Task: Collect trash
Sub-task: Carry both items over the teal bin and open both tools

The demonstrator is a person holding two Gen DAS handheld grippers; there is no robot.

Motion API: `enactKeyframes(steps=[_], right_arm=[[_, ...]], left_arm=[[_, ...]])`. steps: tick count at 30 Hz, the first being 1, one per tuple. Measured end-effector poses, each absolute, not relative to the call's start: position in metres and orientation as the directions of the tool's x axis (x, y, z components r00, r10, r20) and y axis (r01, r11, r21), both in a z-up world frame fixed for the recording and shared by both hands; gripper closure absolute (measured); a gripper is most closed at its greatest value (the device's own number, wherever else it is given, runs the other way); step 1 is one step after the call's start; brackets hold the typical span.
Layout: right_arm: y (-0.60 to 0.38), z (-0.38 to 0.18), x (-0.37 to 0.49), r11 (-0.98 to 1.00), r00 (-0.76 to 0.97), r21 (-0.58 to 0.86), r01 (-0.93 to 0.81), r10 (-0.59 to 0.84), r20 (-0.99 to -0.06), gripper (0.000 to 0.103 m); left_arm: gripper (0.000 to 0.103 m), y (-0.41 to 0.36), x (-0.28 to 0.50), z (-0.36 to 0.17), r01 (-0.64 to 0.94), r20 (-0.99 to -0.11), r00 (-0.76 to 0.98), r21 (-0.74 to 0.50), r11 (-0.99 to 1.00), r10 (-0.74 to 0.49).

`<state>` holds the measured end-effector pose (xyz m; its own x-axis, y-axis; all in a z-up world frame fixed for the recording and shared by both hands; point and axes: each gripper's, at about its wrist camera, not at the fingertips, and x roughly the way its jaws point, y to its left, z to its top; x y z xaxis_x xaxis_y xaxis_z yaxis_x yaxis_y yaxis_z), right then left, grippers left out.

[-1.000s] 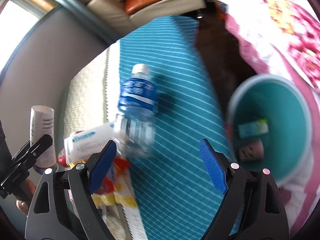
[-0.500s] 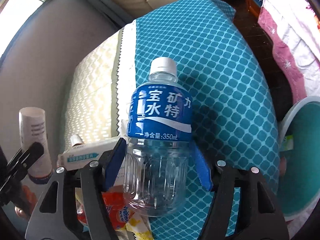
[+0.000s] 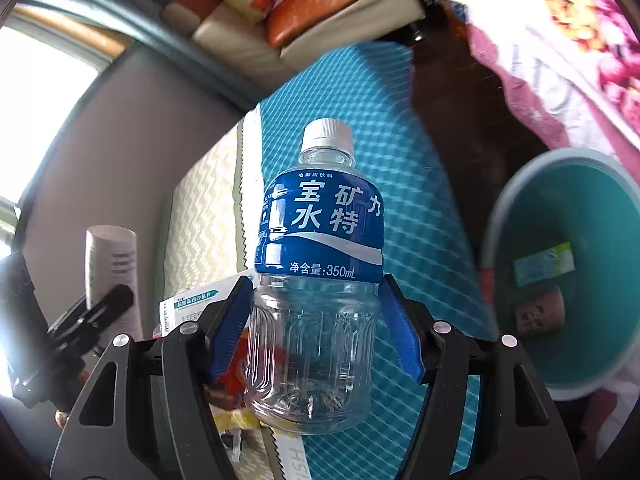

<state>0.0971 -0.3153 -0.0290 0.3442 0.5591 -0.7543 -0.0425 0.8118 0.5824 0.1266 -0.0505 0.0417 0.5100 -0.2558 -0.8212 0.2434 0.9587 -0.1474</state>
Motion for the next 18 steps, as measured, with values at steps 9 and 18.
enactKeyframes(steps=[9,18], right_arm=[[-0.406,-0.020,0.053,0.816,0.474,0.571,0.095,0.467,-0.746,0.041],[-0.471,-0.034,0.023,0.801,0.526,0.561,0.210,0.391,-0.755,0.041]], left_arm=[[0.050,-0.151,0.127,0.038,0.397,-0.833,0.469,-0.098,0.912,-0.294],[0.050,-0.247,0.135,-0.019,0.510,-0.890,0.342,-0.094,0.855,-0.302]])
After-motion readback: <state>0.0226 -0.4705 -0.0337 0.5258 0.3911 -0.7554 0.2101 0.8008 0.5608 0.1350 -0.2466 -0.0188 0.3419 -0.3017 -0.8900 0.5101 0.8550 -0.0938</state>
